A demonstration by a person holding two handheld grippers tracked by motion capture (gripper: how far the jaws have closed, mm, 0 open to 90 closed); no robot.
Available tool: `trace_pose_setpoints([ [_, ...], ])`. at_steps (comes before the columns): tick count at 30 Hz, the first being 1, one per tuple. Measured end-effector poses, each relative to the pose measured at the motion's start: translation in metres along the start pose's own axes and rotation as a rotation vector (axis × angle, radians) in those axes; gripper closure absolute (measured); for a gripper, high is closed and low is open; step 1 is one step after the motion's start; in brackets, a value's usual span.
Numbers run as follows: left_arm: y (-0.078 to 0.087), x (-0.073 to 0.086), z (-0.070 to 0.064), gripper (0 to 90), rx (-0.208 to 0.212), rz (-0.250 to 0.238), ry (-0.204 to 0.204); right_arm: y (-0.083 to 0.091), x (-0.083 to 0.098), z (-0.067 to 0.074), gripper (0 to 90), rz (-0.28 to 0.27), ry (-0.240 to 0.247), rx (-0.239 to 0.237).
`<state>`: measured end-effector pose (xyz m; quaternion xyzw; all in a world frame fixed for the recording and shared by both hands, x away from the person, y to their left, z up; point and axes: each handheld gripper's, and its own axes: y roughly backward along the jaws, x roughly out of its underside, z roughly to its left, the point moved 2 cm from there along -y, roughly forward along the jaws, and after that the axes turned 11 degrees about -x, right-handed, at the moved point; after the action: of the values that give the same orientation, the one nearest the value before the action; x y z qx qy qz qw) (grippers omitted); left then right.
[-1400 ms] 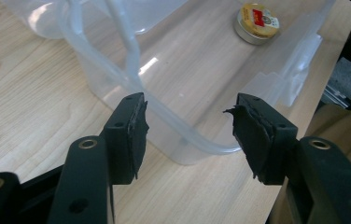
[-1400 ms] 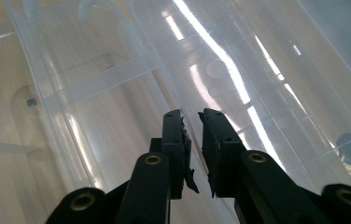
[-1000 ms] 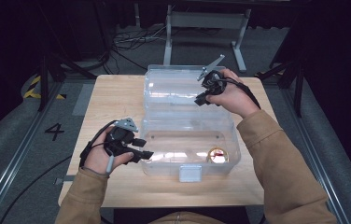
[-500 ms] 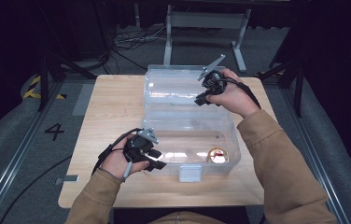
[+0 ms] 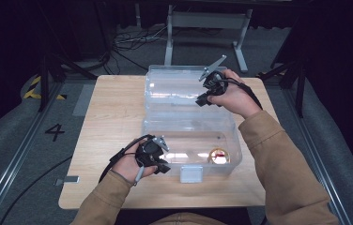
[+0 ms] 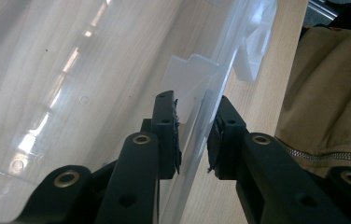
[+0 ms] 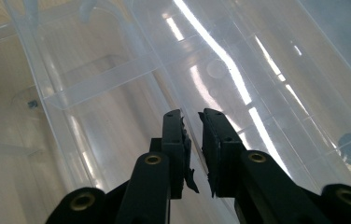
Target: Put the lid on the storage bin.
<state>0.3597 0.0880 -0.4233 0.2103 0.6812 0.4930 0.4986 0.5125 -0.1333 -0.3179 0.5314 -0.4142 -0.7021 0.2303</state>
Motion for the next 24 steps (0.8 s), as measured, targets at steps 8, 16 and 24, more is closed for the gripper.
trace_pose_setpoints([
  [8,-0.0003,0.0007,-0.0016,76.0,-0.019,-0.005,-0.018,-0.0005,-0.0002,0.0004,80.0,-0.002,-0.007,-0.004],
  [16,-0.0003,0.001,-0.0011,76.0,-0.018,0.0,-0.018,-0.0004,0.0,0.0006,80.6,-0.006,-0.009,-0.011],
  [24,-0.001,0.001,-0.0012,75.7,-0.015,-0.006,-0.008,0.0008,0.0017,0.0015,81.0,-0.025,-0.028,-0.022],
])
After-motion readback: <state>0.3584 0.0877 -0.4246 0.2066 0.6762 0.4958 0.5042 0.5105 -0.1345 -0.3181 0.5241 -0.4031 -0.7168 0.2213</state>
